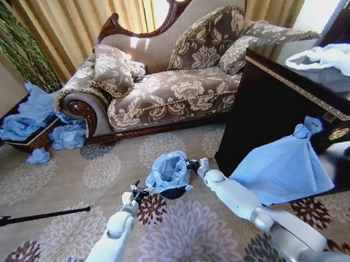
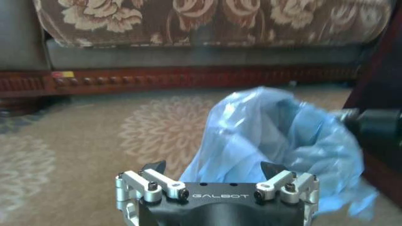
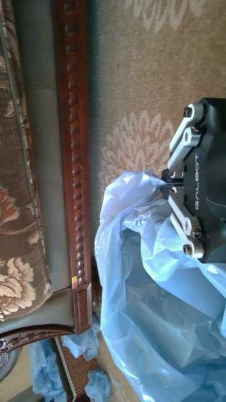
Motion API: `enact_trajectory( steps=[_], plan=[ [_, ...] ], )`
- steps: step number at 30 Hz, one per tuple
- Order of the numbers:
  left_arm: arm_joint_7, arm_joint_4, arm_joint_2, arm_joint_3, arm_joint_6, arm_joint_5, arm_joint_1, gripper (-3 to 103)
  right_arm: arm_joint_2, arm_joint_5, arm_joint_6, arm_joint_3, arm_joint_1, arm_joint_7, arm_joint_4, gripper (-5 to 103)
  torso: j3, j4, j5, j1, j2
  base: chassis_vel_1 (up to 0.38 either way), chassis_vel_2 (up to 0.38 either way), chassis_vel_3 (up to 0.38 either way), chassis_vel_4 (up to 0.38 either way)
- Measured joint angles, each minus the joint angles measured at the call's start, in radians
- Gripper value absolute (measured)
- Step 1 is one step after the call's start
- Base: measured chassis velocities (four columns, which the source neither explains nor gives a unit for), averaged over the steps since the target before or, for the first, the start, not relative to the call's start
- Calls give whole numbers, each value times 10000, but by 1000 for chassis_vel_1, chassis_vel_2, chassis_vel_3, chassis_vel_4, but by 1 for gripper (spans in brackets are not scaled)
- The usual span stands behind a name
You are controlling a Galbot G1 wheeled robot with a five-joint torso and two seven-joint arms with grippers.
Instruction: Place a garbage bag over the trash bin.
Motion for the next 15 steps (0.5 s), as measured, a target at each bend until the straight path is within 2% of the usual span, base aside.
enact_trajectory(
  steps=[1,4,5,7,13,15],
  plan=[
    [0,0,0,0,0,0,0,100,0,0,0,0,0,0,0,0,0,0,0,0,0,0,0,0,0],
    [693,165,514,28,168,-1308,-625,100,64,-2,6,43,-63,36,-12,0,0,1,2,0,0,0,0,0,0],
    [693,165,514,28,168,-1308,-625,100,64,-2,6,43,-63,36,-12,0,0,1,2,0,0,0,0,0,0],
    [1061,578,732,145,190,-1887,-1160,100,59,-8,9,51,-114,44,6,0,0,0,2,0,0,0,0,0,0],
    [1315,1233,737,290,296,-2165,-1700,100,6,-26,9,62,-156,123,62,0,0,0,2,1,0,0,0,0,0],
    [1056,1309,655,192,570,-2179,-1651,100,-47,-33,8,62,-179,161,107,0,0,1,2,1,0,0,0,0,0]
  ],
)
